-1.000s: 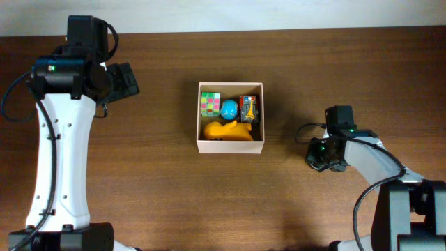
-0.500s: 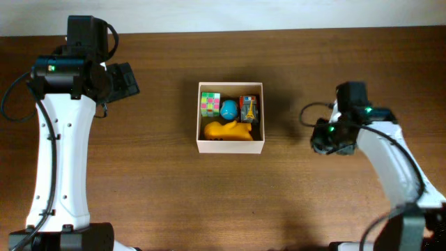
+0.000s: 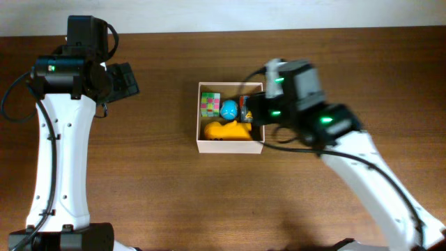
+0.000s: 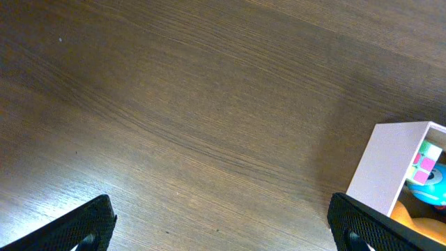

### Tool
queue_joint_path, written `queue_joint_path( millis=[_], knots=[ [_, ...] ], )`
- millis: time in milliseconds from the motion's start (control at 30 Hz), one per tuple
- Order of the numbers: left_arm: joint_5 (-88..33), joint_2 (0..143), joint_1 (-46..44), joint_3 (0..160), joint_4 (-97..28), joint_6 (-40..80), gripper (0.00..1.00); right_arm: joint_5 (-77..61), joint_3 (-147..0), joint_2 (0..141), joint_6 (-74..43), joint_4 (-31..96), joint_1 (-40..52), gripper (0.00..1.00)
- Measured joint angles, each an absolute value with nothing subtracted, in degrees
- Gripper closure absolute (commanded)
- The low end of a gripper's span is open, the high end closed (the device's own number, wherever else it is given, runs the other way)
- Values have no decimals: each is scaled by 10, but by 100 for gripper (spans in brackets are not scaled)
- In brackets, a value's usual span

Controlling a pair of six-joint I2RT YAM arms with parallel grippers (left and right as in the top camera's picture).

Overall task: Pack container
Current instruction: 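Carry the fidget spinner into the box and release it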

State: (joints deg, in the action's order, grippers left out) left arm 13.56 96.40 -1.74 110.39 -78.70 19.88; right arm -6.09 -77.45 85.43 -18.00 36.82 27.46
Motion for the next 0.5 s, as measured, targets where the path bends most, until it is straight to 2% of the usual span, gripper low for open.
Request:
queue_joint_path(
  millis=[233, 267, 300, 333, 400, 500],
  knots=[
    [136, 964, -17, 1104, -787, 199, 1, -28, -775, 1006, -130, 275, 331, 60],
    [136, 964, -17, 1104, -787, 199, 1, -26, -775, 1027, -126, 270, 332, 53],
    [136, 964, -17, 1104, -787, 199, 1, -24, -775, 1050, -116, 266, 333, 38],
    [136, 964, -17, 1104, -787, 199, 1, -23, -774, 1063, -115, 265, 333, 32],
    [136, 964, -17, 1104, -787, 199, 1, -21, -773, 1080, -102, 265, 331, 30],
    [136, 964, -17, 1104, -787, 199, 1, -19, -775, 1078, -91, 263, 330, 20]
  ],
)
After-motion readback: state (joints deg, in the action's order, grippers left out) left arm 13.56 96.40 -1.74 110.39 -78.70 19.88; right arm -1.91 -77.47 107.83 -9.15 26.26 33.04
